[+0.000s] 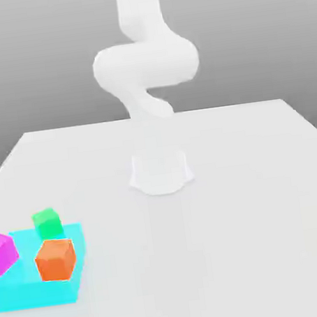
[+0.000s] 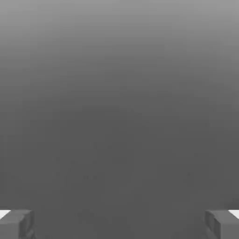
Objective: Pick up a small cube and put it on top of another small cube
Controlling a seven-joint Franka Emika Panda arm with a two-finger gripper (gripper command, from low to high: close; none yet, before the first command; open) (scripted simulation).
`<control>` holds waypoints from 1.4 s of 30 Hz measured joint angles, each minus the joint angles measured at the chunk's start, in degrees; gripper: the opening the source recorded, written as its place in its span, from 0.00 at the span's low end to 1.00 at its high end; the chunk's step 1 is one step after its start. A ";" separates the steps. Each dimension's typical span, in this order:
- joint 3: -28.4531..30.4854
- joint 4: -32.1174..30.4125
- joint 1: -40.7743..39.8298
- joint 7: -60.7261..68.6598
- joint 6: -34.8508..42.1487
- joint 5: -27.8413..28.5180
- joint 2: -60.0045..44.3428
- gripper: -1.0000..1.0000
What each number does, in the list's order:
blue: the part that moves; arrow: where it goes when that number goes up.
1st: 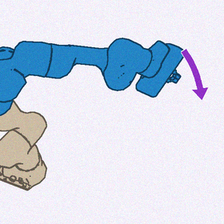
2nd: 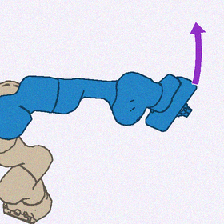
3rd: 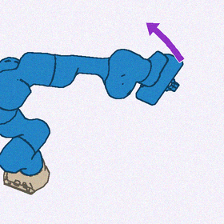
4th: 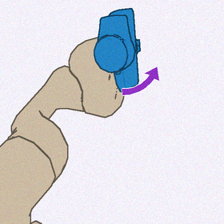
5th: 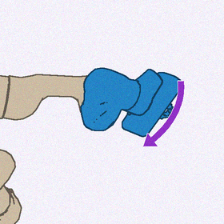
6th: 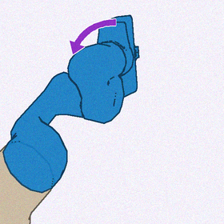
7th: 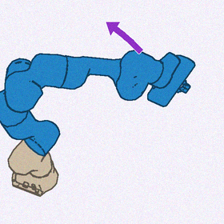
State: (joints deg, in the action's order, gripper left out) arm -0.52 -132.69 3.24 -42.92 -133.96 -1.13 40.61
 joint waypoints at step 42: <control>-10.56 -8.64 30.51 14.45 -24.93 10.76 -58.78 0.00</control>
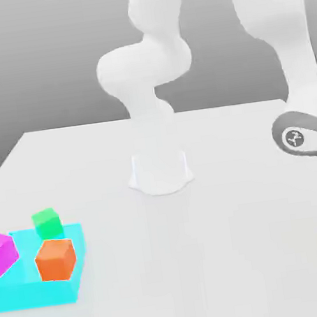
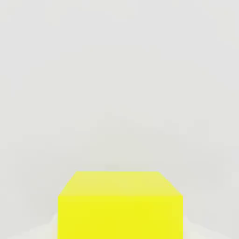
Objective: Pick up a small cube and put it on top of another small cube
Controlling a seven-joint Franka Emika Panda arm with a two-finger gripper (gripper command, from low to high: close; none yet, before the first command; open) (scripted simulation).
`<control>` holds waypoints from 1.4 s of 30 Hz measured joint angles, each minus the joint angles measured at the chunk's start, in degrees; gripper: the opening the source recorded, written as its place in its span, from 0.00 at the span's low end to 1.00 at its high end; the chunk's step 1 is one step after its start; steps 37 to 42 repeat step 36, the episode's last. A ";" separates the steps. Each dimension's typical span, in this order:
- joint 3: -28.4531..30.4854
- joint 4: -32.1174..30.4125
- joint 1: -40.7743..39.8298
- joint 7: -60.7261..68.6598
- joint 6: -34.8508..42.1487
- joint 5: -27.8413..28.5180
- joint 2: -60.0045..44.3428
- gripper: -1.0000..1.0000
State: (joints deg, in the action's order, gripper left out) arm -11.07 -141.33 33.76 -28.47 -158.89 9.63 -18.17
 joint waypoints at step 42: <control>42.19 -21.69 -49.55 45.53 5.62 2.23 28.72 1.00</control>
